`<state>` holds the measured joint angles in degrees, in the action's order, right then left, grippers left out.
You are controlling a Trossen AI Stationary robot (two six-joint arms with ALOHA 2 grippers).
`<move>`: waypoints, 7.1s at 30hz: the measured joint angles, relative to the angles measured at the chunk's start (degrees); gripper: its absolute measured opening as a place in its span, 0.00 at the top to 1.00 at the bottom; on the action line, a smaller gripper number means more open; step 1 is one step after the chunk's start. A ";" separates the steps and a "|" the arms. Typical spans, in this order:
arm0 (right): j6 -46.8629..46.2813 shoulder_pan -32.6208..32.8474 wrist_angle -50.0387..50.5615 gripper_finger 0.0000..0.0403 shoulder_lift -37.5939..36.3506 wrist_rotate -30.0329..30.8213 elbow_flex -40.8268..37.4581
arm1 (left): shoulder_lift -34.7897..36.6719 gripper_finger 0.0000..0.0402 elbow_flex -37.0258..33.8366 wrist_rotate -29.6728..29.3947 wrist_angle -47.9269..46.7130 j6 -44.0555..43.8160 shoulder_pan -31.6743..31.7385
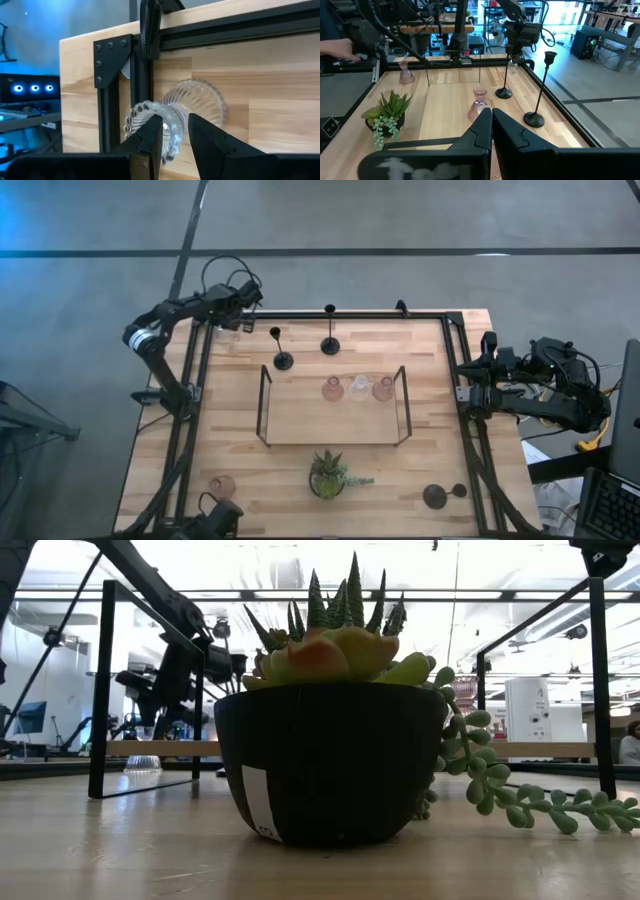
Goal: Pick & Place candle stick holders
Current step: Put the transparent candle holder on the shelf
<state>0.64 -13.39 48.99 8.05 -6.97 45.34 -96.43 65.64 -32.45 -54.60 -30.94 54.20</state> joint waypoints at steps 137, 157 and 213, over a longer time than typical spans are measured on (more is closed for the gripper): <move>0.00 0.00 0.00 0.98 0.00 0.00 0.02 | -8.37 0.91 34.40 32.31 -16.08 27.77 -41.35; -0.02 0.00 0.00 0.98 0.00 0.01 0.00 | -8.31 0.91 28.38 27.37 -11.17 16.09 -45.09; 0.00 -0.01 -0.02 0.98 0.00 0.01 0.00 | -8.47 0.83 26.80 30.61 -10.39 15.63 -46.89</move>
<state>0.64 -13.39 48.98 8.05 -6.96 45.34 -104.90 92.44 -1.84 -64.99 -15.31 7.31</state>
